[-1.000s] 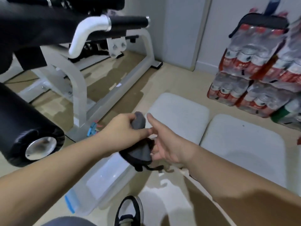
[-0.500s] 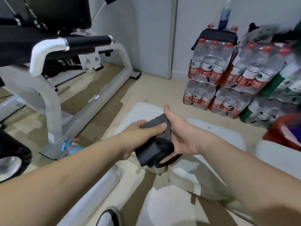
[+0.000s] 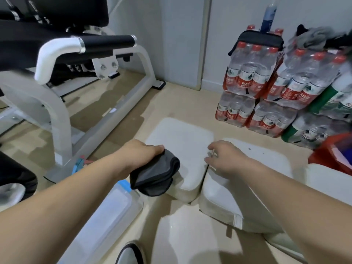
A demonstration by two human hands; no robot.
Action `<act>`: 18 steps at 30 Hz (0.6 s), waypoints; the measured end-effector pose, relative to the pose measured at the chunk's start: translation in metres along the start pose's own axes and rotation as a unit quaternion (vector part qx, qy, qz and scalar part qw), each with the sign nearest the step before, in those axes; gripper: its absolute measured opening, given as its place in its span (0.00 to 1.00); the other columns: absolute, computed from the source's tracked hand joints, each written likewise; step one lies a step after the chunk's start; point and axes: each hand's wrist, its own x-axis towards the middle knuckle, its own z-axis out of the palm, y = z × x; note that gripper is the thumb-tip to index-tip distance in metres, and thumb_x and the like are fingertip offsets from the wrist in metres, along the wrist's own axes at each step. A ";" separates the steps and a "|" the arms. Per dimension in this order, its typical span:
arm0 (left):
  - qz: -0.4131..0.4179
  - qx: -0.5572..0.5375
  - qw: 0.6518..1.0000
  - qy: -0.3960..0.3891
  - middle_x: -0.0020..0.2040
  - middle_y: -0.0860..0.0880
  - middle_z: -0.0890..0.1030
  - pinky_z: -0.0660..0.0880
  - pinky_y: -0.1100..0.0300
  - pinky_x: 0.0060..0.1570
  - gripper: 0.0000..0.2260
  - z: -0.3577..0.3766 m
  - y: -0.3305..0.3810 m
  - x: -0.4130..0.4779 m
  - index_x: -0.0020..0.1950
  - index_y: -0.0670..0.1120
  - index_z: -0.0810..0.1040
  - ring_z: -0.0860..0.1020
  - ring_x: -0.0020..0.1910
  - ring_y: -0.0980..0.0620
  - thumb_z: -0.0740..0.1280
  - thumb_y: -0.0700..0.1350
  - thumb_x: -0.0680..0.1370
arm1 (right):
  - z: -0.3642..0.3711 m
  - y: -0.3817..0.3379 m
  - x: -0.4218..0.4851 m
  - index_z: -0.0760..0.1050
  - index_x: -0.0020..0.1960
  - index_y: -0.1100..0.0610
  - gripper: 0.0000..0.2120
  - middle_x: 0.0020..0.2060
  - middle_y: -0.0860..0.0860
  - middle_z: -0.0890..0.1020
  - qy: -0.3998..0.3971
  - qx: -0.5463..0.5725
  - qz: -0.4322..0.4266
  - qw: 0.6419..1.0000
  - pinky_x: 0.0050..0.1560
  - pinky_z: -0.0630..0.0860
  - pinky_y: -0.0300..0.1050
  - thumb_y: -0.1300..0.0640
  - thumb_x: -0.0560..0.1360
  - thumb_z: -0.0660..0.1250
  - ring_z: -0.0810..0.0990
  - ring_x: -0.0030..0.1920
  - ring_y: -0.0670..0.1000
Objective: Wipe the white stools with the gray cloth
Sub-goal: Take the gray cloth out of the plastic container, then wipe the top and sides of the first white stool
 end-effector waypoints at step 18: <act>0.183 0.418 0.889 0.044 0.84 0.45 0.52 0.58 0.35 0.75 0.38 0.061 -0.023 0.096 0.82 0.70 0.49 0.56 0.80 0.37 0.50 0.80 0.73 | 0.053 0.017 0.087 0.86 0.63 0.47 0.12 0.72 0.46 0.75 0.185 0.097 -0.012 0.978 0.63 0.73 0.47 0.51 0.84 0.66 0.72 0.72 0.50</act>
